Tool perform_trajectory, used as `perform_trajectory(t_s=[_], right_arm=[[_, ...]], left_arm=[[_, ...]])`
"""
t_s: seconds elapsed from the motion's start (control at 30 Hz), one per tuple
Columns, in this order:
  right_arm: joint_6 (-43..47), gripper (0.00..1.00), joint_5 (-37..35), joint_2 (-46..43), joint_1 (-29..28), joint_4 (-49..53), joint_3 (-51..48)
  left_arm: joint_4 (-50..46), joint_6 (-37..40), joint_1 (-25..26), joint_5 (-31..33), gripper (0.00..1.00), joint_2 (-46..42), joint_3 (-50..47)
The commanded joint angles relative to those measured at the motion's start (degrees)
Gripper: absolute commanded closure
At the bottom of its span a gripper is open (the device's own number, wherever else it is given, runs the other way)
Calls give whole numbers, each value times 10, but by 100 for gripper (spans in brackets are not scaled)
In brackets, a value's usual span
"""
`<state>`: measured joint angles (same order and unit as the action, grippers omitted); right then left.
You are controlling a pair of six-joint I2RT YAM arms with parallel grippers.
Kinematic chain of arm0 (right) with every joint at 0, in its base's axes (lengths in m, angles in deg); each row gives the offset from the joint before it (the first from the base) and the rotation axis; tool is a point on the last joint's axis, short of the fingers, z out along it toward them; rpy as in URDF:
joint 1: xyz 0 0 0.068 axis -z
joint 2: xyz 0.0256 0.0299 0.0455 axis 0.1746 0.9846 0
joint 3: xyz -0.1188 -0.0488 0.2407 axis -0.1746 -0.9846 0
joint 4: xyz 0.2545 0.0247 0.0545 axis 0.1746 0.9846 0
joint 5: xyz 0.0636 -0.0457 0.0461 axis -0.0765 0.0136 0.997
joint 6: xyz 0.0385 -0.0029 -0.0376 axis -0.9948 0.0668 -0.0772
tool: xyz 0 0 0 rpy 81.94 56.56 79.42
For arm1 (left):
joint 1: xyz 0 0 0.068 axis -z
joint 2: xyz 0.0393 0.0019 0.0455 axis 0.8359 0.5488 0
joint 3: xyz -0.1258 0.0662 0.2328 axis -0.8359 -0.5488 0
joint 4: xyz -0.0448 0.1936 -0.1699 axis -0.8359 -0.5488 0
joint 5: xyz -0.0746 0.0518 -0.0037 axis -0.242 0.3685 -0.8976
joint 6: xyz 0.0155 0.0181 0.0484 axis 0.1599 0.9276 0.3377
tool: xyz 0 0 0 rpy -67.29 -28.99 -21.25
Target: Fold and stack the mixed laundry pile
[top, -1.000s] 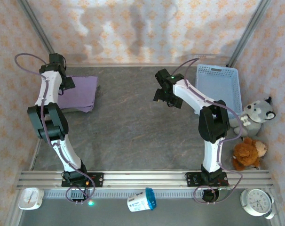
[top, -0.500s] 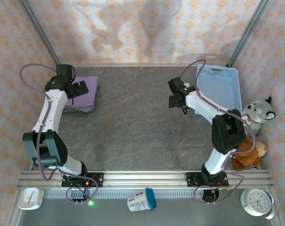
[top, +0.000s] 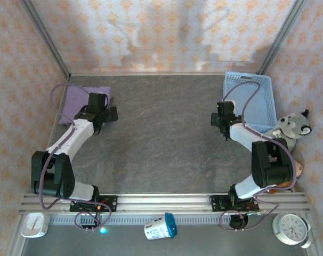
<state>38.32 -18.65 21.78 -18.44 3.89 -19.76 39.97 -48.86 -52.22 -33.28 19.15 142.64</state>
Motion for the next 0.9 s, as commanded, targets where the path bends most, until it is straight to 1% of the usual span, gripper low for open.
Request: perform_trajectory(t_s=[0.0, 0.07, 0.1, 0.13, 0.2, 0.27, 0.33, 0.4, 0.43, 0.47, 0.5, 0.53, 0.57, 0.6, 0.63, 0.67, 0.7, 0.73, 0.77, 0.83, 0.87], right_arm=[[20, 0, 8, 27, 1, -129, -20], [22, 0, -13, 45, 2, -172, -31], [13, 0, -12, 53, 10, -178, -31], [7, 0, -6, 51, 14, -166, -28], [1, 0, 17, 36, 26, -190, -50], [-9, 0, 23, 13, 35, -244, -94], [-19, 0, 36, -8, 46, -306, -139], [-22, 0, 41, -16, 49, -359, -173], [-25, 0, 45, -15, 51, -379, -185], [-28, 0, 54, -8, 57, -416, -205], [-27, 0, 50, 13, 59, -483, -222], [-29, 0, 49, 10, 60, -464, -216], [-34, 1, 53, -8, 62, -413, -206], [-31, 1, 53, 3, 63, -450, -215], [-31, 1, 55, 5, 63, -461, -217], [-33, 1, 54, -3, 63, -429, -209], [-32, 1, 55, -2, 63, -436, -211], [-31, 1, 54, 2, 63, -448, -214], [-32, 1, 54, -4, 63, -431, -211], [-30, 1, 53, -2, 63, -442, -214], [-31, 1, 53, -5, 62, -436, -213]], left_arm=[[150, 38, -5, 60, 0, -6, -62], [237, 46, -4, 71, 0, -13, -114], [279, 50, -4, 81, 0, -11, -136], [305, 49, -5, 90, 0, -8, -150], [340, 50, -4, 112, 0, 4, -165], [360, 40, -3, 134, 0, 9, -176], [437, 30, -3, 153, 0, 8, -225], [538, 27, -3, 167, 0, 12, -282], [516, 21, -2, 162, 0, 2, -279], [542, 27, -3, 161, 0, 7, -289], [542, 28, -2, 150, 0, 1, -293], [564, 34, -2, 141, 0, 2, -303], [579, 38, -3, 125, 0, 0, -314], [596, 43, -4, 108, 0, 8, -321], [624, 43, -4, 105, 0, 35, -327], [688, 56, -8, 98, 0, 67, -329], [613, 56, -7, 89, 0, 49, -305], [557, 50, -7, 78, 0, 40, -288], [622, 65, -4, 78, 0, 56, -304], [568, 60, -3, 76, 0, 46, -289], [606, 66, -2, 79, 0, 52, -299]])
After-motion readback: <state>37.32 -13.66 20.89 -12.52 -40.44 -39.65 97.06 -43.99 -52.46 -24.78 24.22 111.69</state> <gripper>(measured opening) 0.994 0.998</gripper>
